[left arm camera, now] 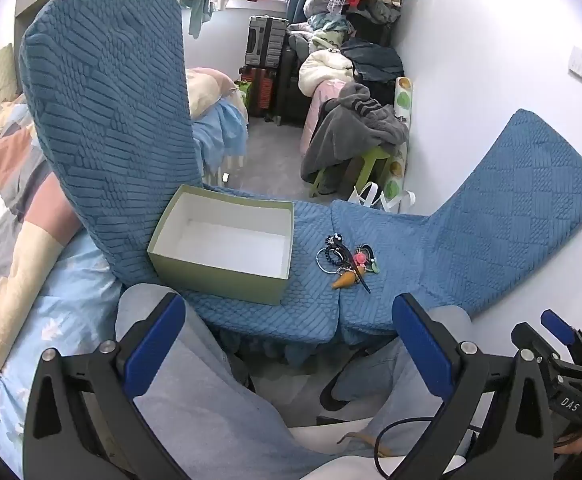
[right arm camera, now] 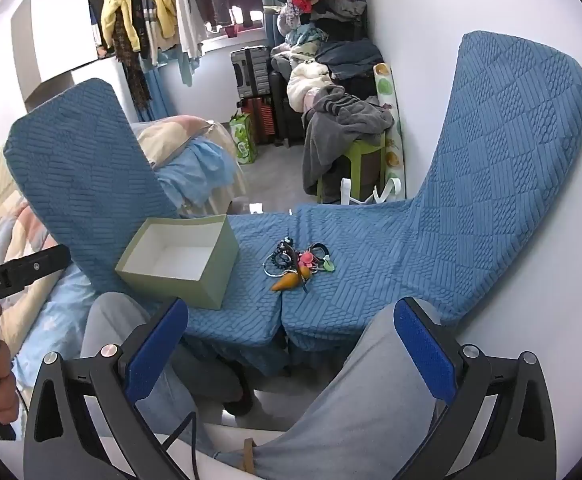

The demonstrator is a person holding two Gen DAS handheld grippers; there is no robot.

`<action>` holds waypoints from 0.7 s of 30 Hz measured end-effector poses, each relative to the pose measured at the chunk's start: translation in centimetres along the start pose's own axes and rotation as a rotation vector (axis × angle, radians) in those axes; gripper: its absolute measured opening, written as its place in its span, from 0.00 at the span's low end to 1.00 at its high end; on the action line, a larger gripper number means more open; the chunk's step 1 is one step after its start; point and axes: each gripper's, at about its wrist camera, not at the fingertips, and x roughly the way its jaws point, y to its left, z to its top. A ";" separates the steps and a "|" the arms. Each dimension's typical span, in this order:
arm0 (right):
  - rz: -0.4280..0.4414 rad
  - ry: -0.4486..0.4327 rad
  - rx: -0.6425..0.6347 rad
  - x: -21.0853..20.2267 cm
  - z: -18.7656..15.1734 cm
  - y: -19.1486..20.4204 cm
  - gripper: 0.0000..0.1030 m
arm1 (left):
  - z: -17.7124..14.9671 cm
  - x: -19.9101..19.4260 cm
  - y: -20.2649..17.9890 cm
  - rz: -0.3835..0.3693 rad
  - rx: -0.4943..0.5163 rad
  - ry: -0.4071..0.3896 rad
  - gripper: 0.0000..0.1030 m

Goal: Organize jewelry

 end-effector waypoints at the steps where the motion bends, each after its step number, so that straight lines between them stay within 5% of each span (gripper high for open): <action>1: -0.001 0.000 -0.002 0.0 0.0 0.1 1.00 | 0.0 -0.1 0.1 -0.001 -0.002 -0.002 1.00; 21: 0.019 0.009 0.030 -0.7 0.1 -0.8 1.00 | -0.8 -0.3 0.0 -0.022 -0.018 -0.013 1.00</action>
